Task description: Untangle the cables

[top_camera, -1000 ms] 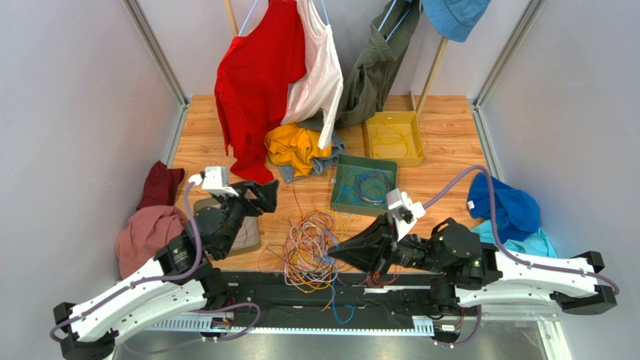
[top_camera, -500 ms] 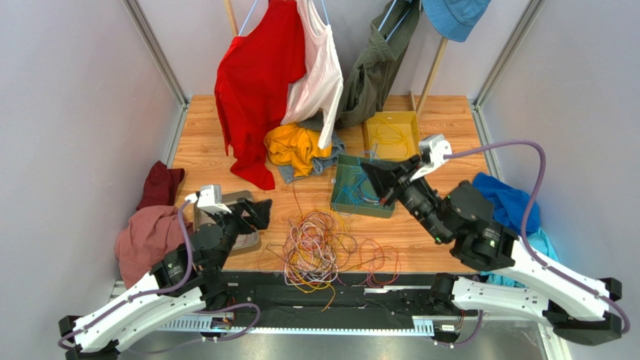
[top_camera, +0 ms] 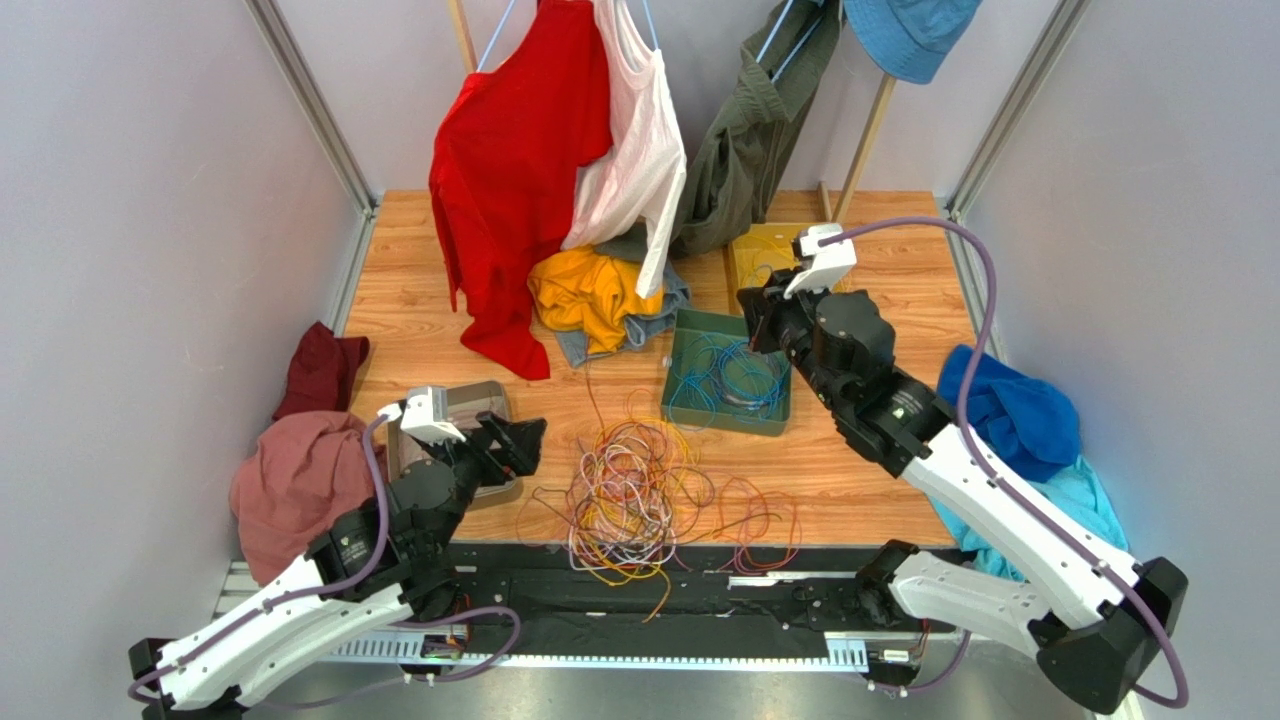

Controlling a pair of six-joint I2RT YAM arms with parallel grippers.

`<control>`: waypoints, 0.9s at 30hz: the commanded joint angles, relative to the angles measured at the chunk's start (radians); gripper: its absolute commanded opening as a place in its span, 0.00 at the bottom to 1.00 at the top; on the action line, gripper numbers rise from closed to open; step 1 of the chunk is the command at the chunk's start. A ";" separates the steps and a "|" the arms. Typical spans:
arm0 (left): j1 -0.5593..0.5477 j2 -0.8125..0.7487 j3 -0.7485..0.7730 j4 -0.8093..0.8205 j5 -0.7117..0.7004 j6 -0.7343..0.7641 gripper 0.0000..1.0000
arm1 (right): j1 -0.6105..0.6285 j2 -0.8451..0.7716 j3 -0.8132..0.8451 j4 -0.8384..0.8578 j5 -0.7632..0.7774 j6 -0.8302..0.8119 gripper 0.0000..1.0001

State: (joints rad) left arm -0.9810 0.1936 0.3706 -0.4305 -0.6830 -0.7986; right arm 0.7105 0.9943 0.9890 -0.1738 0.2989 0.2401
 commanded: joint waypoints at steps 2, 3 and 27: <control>0.002 -0.002 -0.016 0.015 0.014 -0.022 0.99 | -0.045 0.064 -0.053 0.132 -0.069 0.019 0.00; 0.002 0.000 -0.016 0.019 0.014 -0.022 0.99 | -0.055 0.091 -0.058 0.143 -0.079 0.025 0.00; 0.002 0.023 -0.027 0.027 0.083 -0.025 0.99 | -0.014 0.135 -0.300 0.179 0.007 0.234 1.00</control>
State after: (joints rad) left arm -0.9810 0.2016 0.3382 -0.4294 -0.6083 -0.8349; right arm 0.6556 1.2602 0.6395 0.0284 0.1810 0.4534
